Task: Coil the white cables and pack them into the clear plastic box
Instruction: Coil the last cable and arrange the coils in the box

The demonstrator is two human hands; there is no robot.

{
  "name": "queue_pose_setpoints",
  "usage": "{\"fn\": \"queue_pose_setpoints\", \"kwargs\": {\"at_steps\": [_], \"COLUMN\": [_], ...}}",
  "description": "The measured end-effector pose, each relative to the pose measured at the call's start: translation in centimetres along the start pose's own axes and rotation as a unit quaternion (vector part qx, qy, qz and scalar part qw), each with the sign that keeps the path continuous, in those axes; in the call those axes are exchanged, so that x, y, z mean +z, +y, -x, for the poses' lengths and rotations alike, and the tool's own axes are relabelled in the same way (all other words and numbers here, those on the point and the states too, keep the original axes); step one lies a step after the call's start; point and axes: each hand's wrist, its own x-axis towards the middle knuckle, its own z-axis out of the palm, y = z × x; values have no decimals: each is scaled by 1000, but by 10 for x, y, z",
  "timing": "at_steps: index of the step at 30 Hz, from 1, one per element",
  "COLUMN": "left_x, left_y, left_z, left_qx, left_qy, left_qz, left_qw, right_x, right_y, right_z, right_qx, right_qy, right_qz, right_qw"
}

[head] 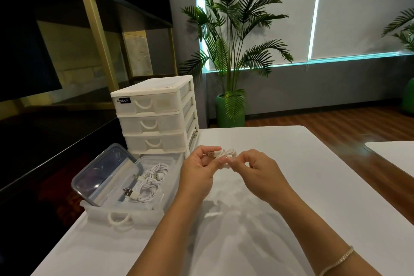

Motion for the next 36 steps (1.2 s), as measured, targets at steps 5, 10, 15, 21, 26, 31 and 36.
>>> {"fn": "queue_pose_setpoints", "kwargs": {"at_steps": [5,10,15,21,26,31,36], "left_x": [4,-1,-4,-2,1,8,14], "left_y": [-3,-4,-3,0,2,9,12], "left_z": [1,-1,-1,4,8,14,18], "left_qx": [7,7,-35,-39,-20,6,31], "left_qy": [-21,7,-46,-132,-165,-144,-109], "left_qz": [-4,-26,1,-52,-63,-42,-21], "left_qw": [1000,1000,998,989,984,989,993], "right_x": [-3,-4,-6,-11,-8,-8,-10], "right_y": [4,5,5,9,12,14,16], "right_z": [-1,-3,-7,-9,-10,-10,-9], "right_qx": [33,85,84,61,48,57,96], "right_qy": [31,58,82,131,140,125,63], "right_qz": [-119,-185,-158,-107,-72,-53,-102], "right_qw": [992,977,980,984,986,989,988]}}
